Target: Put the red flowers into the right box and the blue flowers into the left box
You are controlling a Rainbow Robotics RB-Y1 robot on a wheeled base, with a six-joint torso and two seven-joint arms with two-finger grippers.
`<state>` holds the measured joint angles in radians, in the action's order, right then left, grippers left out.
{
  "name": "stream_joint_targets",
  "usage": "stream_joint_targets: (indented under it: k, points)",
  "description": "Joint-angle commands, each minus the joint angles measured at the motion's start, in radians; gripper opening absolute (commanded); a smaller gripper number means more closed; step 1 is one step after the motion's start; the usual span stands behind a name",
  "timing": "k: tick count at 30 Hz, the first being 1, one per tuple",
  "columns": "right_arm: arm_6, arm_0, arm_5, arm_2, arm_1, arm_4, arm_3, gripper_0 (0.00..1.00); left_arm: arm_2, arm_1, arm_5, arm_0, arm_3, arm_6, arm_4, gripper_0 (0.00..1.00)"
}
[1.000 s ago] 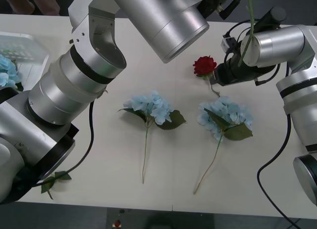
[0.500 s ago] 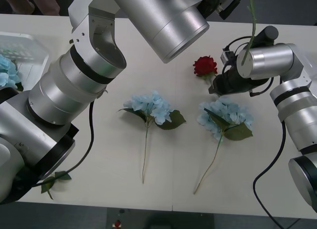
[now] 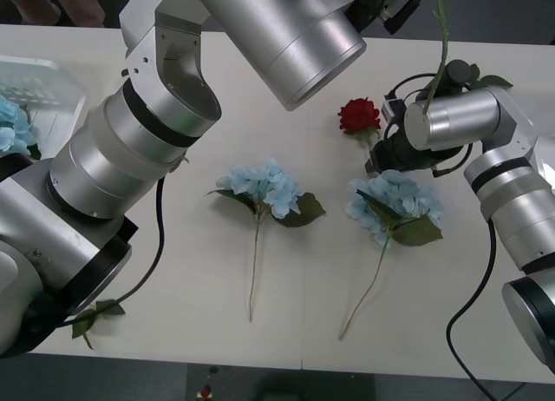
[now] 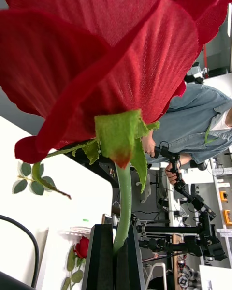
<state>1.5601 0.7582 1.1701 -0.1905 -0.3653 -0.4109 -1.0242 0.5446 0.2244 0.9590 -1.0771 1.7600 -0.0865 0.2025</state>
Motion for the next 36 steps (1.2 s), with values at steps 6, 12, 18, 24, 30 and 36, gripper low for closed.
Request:
stream_joint_targets:
  k: [6,12,18,24,30,36]
  points:
    - [-0.035,0.027,-0.004,0.000,0.029,0.017,-0.002,1.00,-0.015,-0.002,-0.009,-0.035,0.036,-0.015,-0.006,0.00]
    - [-0.035,0.027,-0.004,0.000,0.032,0.015,0.006,1.00,-0.015,-0.002,-0.009,-0.035,0.036,-0.015,-0.006,0.00]
    - [-0.035,0.027,-0.004,-0.004,0.032,0.015,0.006,1.00,-0.015,-0.002,-0.009,-0.035,0.036,-0.015,-0.006,0.00]
    - [-0.035,0.027,-0.004,-0.007,0.032,0.015,0.006,1.00,-0.015,-0.002,-0.009,-0.035,0.036,-0.015,-0.006,0.00]
    - [-0.037,0.027,-0.004,-0.010,0.032,0.015,0.015,1.00,-0.015,-0.002,-0.009,-0.035,0.036,-0.015,-0.006,0.00]
    - [-0.040,0.027,-0.004,-0.020,0.032,0.015,0.015,0.16,-0.015,-0.002,-0.009,-0.035,0.036,-0.015,-0.006,0.00]
